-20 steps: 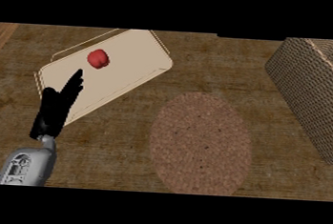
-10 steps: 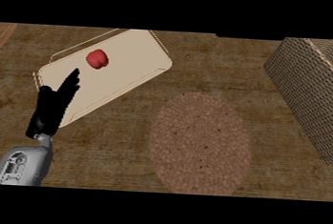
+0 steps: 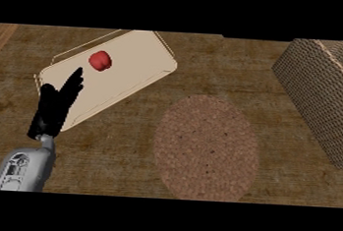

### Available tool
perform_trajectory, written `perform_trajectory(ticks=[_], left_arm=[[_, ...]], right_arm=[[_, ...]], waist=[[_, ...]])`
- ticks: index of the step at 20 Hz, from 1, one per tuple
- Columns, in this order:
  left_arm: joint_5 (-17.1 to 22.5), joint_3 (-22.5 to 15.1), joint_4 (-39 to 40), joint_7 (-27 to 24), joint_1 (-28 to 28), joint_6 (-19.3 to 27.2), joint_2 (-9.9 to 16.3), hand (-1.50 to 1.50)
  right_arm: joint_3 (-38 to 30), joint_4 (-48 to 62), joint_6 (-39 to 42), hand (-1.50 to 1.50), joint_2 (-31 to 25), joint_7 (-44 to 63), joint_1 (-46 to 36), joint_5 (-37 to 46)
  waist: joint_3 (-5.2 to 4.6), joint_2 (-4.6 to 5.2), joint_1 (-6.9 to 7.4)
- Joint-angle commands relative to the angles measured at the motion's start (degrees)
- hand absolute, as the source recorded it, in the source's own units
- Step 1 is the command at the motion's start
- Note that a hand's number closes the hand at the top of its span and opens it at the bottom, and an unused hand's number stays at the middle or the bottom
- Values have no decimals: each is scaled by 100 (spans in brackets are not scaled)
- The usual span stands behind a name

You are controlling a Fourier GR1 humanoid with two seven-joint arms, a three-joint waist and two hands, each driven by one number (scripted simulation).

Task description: Pick the pear from the placemat and place it in the basket

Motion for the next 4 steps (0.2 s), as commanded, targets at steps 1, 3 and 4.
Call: perform_trajectory(ticks=[1, 3, 4], left_arm=[[67, 10, -208, 120, 67, -70, 29, 0], [9, -47, -193, 60, 64, 40, -95, 0], [49, -31, -99, -28, 99, -96, -13, 0]], right_arm=[[-496, 554, 318, -150, -698, -506, 627, -318], [-581, 869, 473, -150, -911, -769, 698, -371], [-566, 968, 559, -150, -1049, -766, 704, -350]], waist=[[12, 2, -27], [19, 28, 32], [16, 35, 50]])
